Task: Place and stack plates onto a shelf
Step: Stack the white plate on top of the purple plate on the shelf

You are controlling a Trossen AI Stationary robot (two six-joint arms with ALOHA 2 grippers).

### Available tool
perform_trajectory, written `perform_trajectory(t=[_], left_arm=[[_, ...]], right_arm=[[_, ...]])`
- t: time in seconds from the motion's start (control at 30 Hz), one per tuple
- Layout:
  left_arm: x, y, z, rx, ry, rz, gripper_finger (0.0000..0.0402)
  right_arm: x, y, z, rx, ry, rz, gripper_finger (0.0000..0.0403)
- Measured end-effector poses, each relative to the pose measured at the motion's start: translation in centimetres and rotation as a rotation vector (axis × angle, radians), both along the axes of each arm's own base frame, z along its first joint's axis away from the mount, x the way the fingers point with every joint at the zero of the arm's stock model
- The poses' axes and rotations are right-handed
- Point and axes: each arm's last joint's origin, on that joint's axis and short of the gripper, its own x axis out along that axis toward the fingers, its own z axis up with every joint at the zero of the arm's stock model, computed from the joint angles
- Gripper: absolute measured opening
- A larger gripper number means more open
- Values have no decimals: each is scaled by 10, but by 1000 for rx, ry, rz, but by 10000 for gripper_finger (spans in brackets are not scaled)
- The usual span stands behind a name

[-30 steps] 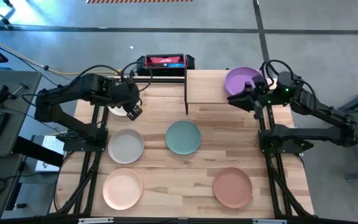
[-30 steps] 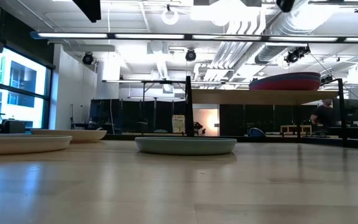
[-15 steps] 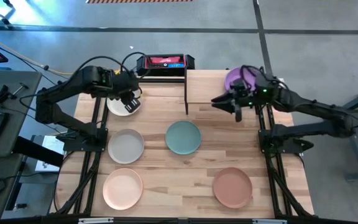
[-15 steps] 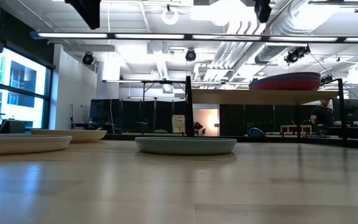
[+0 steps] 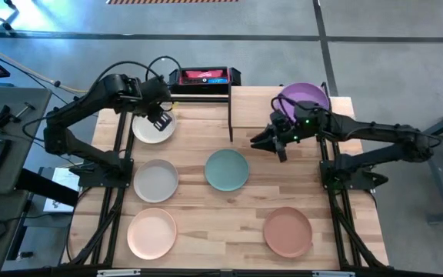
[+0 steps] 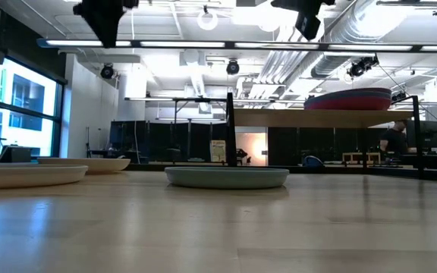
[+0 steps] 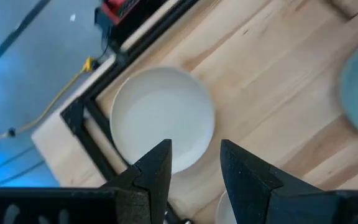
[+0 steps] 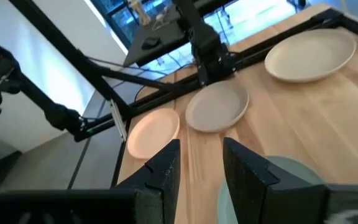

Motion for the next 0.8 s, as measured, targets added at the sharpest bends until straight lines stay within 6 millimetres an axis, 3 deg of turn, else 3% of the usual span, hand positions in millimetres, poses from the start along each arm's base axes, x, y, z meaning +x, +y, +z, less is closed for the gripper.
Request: perform_trajectory(t=[0.17,0.4,0.8], left_arm=[[0,11,-37,-52,118,28,127],[6,22,-89,-164,97,40,127],[2,21,-166,-199,113,43,127]], right_arm=[[3,5,-2,1,10,21,103],[4,6,-3,12,16,19,103],[4,6,-3,25,19,14,103]])
